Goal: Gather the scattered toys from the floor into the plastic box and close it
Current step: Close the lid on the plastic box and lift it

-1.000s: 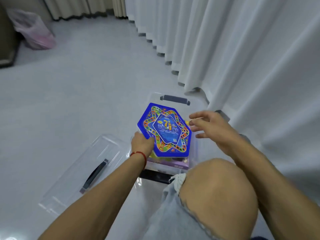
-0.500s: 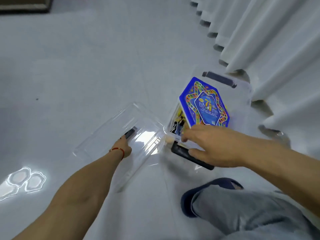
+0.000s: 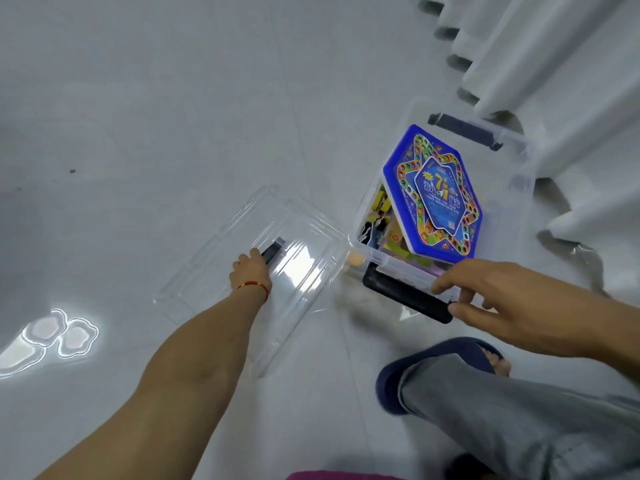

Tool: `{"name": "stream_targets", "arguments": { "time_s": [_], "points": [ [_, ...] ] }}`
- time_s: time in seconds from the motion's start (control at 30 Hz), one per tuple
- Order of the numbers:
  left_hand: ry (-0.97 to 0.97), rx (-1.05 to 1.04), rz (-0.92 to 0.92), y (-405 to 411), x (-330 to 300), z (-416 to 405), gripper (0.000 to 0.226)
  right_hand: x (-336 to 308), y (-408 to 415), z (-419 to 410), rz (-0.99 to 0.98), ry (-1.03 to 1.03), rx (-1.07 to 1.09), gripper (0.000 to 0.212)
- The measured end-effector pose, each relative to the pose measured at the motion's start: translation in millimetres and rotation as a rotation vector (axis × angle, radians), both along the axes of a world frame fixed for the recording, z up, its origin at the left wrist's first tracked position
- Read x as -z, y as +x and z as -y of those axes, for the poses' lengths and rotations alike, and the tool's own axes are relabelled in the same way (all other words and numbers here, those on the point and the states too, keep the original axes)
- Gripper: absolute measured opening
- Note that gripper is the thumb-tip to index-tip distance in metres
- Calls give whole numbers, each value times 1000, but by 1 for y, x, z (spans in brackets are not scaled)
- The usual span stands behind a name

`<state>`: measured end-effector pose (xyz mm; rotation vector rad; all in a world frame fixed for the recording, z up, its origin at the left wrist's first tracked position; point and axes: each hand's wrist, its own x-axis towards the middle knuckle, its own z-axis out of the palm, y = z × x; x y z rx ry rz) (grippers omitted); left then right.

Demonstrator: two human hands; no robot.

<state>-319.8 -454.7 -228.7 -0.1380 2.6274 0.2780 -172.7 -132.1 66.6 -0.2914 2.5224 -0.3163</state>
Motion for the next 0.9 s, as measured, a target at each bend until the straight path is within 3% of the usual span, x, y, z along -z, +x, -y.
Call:
{"name": "stream_targets", "arguments": {
  "time_s": [0.13,0.23,0.5,0.7,0.9],
  "points": [
    [42,-35,11,19,1,14,35,-5,-6,1,-3,32,-3,28],
    [84,-50,-150,26,-17,24,34,-10,-12,-4,-55,17,9,27],
    [194,-110,-454,-36,-152,34,24,-19,-22,-39,-393,48,225,20],
    [329,99,-556,-44,-229,-104,23,-31,-5,-68,-436,14,395,16],
    [236,235,-372,-18,-206,-286,39,-38,18,-103,-424,-3,565,21]
  ]
}}
